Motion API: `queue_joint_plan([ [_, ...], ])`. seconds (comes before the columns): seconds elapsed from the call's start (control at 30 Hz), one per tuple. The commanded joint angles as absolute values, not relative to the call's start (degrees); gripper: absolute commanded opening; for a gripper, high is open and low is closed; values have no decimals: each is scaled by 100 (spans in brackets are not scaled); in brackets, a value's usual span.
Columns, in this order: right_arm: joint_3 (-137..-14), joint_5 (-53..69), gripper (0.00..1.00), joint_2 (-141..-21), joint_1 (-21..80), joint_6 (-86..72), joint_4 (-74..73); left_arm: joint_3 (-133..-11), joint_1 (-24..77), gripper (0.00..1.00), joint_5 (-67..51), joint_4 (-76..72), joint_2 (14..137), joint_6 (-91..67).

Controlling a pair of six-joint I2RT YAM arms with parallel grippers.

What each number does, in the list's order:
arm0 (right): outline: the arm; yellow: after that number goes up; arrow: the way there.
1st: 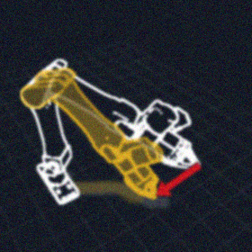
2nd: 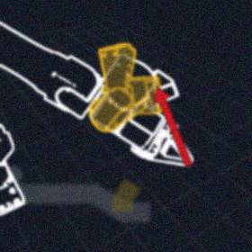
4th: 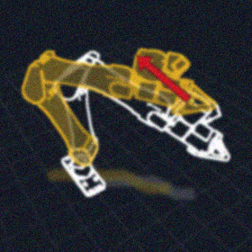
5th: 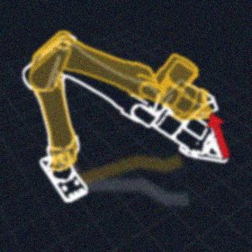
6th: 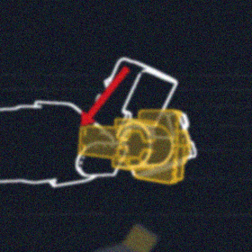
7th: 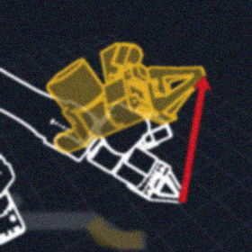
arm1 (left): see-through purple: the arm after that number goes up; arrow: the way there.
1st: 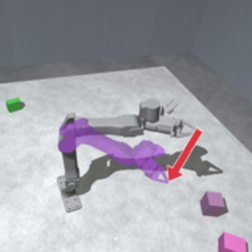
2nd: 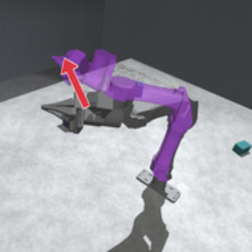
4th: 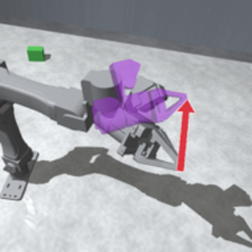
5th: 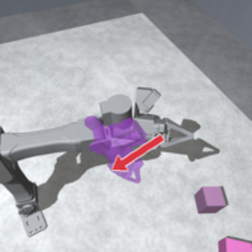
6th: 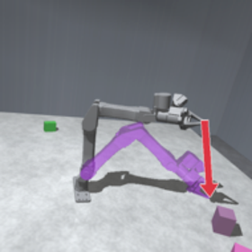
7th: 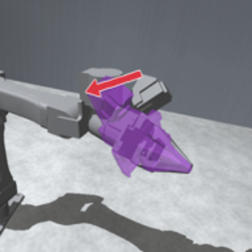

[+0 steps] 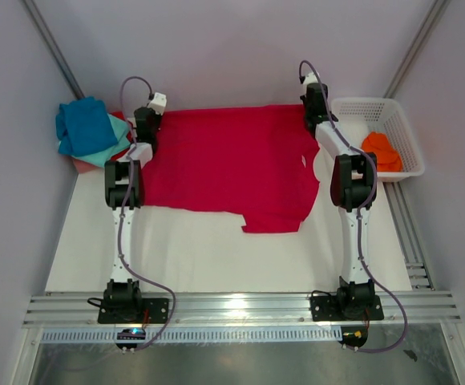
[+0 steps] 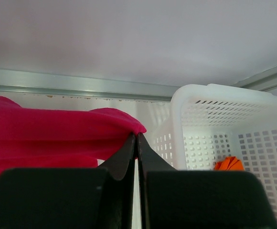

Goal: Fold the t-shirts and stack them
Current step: Fold the tshirt

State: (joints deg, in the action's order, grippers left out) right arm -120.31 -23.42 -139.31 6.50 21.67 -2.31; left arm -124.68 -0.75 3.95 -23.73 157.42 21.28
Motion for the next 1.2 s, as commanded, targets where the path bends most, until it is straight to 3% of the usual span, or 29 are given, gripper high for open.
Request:
queue_joint_plan([
  [0.0, -12085, -2848, 3, -13650, 422, 2180, -44, -12411, -360, 0, 660, -2751, 15249, 2206],
  [0.37, -11436, -2180, 3, -12973, 510, 2426, -167, -12050, -334, 0, 36, -1531, 14397, 1732],
  [0.63, -10084, -1583, 3, -11824, 773, 2487, -395, -10996, -299, 0, -1290, 34, 12791, 1301],
  [0.97, -10063, -529, 3, -11119, 844, 2619, -2721, -11644, -308, 0, -2732, 3677, 11927, 2293],
  [1.17, -10292, -176, 3, -10855, 835, 2681, -4067, -12339, -308, 0, -3252, 5034, 11953, 2312],
])
